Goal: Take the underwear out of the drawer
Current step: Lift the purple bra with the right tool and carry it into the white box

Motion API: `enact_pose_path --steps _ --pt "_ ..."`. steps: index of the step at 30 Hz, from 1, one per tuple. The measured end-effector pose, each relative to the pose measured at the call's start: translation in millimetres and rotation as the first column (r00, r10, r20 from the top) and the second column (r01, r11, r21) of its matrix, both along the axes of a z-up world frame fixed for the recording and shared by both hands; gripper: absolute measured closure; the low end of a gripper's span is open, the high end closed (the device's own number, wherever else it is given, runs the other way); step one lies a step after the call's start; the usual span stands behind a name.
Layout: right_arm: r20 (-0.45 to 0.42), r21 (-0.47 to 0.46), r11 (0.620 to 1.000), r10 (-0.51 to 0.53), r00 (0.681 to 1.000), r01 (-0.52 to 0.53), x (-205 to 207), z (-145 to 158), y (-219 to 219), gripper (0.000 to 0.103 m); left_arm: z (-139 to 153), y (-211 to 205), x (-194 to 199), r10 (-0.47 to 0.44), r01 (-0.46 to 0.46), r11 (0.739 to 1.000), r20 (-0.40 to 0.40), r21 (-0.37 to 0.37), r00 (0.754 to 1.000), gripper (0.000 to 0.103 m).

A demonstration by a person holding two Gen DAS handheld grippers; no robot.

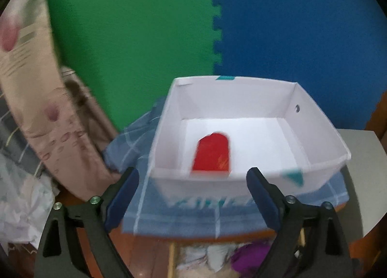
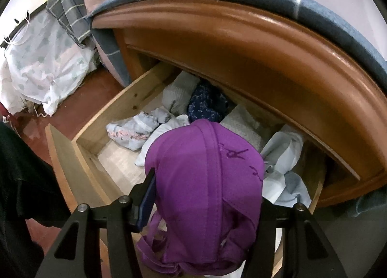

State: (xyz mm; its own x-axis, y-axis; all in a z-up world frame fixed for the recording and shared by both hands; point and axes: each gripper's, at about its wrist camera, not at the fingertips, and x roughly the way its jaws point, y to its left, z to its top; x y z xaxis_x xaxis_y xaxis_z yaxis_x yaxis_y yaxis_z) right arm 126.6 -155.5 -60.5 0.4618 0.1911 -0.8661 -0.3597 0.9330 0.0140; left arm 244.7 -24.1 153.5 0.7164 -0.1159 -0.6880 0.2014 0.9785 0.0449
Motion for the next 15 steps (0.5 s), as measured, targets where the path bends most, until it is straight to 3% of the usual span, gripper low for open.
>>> enact_pose_path --steps 3,7,11,15 --pt "0.009 0.015 1.000 -0.020 1.000 0.020 2.6 5.6 -2.2 0.048 -14.6 23.4 -30.2 0.053 -0.053 0.999 -0.002 -0.004 0.999 0.012" --pt "0.003 0.037 0.997 -0.062 0.998 0.062 3.8 16.6 -4.7 0.048 -45.3 61.2 -55.1 0.153 -0.157 0.985 -0.051 -0.076 0.987 0.012" --pt "0.021 0.014 0.997 -0.074 0.997 0.074 2.0 37.9 -1.6 0.048 -83.5 90.4 -62.6 0.251 -0.269 0.954 -0.140 -0.132 0.958 0.012" --pt "0.051 -0.012 0.997 -0.071 0.996 0.071 -1.6 66.8 3.4 0.048 -117.1 103.9 -67.5 0.287 -0.322 0.933 -0.205 -0.160 0.936 0.012"
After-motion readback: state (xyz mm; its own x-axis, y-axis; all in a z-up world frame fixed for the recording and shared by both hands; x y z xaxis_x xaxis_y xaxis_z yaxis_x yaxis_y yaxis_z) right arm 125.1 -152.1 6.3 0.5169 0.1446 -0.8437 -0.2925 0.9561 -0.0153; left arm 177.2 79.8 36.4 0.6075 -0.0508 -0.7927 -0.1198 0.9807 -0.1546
